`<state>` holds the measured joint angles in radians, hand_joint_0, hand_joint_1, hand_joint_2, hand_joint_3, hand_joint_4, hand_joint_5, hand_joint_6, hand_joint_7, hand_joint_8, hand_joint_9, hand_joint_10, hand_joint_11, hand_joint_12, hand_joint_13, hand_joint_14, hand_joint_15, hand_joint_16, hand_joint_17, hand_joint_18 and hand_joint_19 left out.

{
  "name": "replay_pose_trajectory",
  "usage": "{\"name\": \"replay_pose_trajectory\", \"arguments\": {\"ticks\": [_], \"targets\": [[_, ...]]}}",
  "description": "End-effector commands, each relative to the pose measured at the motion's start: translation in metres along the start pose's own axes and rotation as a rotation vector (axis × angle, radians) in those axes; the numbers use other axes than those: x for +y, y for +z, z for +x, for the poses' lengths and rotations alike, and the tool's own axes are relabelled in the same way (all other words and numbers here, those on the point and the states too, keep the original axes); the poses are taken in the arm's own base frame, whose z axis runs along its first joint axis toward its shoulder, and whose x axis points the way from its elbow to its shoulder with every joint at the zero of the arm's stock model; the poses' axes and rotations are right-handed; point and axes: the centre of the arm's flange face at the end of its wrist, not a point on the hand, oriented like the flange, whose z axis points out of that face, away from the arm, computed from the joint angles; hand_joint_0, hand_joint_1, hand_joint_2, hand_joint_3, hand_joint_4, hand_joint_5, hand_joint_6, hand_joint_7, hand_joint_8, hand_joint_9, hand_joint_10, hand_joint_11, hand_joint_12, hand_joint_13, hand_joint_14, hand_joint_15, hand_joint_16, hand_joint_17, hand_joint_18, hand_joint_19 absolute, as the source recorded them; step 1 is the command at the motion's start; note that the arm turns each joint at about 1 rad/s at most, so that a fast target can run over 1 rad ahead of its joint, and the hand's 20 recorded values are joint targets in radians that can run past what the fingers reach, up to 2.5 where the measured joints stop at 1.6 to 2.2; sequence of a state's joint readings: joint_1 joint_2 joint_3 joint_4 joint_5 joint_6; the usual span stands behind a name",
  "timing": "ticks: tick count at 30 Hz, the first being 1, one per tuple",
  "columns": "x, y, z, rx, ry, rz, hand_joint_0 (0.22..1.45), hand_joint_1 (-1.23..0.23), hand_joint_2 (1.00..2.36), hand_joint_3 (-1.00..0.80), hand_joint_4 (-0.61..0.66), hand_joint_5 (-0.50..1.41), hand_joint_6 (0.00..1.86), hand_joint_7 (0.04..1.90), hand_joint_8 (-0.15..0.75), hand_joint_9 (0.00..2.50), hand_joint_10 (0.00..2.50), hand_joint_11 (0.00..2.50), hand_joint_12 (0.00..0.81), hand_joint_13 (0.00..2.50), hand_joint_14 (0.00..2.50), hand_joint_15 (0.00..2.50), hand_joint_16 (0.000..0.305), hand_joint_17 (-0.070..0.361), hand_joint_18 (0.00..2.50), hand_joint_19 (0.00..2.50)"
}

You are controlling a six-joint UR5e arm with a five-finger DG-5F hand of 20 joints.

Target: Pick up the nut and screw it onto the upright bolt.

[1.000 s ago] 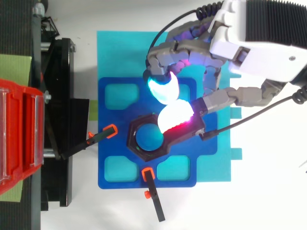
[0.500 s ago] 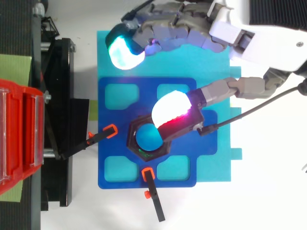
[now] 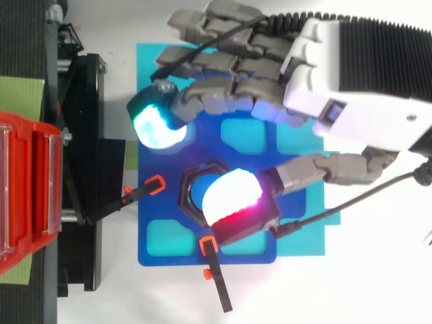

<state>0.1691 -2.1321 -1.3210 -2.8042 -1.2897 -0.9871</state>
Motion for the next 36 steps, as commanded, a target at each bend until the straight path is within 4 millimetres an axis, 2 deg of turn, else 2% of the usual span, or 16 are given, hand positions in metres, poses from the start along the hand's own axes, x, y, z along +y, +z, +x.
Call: {"name": "replay_pose_trajectory", "arguments": {"ticks": [1, 9, 15, 26, 36], "targets": [[0.010, -0.002, 0.008, 0.007, 0.000, -0.001, 0.45, -0.19, 1.00, -0.50, 0.03, -0.22, 0.50, 0.55, 0.169, 0.16, 0.00, 0.00, 0.302, 0.00, 0.00, 0.00, 0.040, 0.091, 0.00, 0.00], [0.020, -0.003, 0.015, 0.012, 0.000, -0.003, 0.45, -0.18, 1.00, -0.50, 0.04, -0.22, 0.50, 0.56, 0.170, 0.16, 0.00, 0.00, 0.302, 0.00, 0.00, 0.00, 0.041, 0.092, 0.00, 0.00], [0.022, -0.005, 0.018, 0.024, -0.003, 0.001, 0.45, -0.18, 1.00, -0.50, 0.10, -0.19, 0.50, 0.76, 0.197, 0.20, 0.00, 0.00, 0.302, 0.00, 0.00, 0.00, 0.040, 0.090, 0.00, 0.00], [0.021, -0.007, 0.022, 0.044, -0.011, 0.011, 0.47, -0.20, 1.00, -0.50, 0.13, -0.17, 0.50, 0.84, 0.214, 0.25, 0.00, 0.00, 0.294, 0.02, 0.00, 0.00, 0.038, 0.086, 0.00, 0.00], [0.016, -0.007, 0.018, 0.041, -0.010, 0.014, 0.48, -0.25, 1.00, -0.50, 0.19, -0.13, 0.50, 1.03, 0.228, 0.40, 0.00, 0.00, 0.269, 0.10, 0.00, 0.00, 0.033, 0.074, 0.00, 0.00]]}}
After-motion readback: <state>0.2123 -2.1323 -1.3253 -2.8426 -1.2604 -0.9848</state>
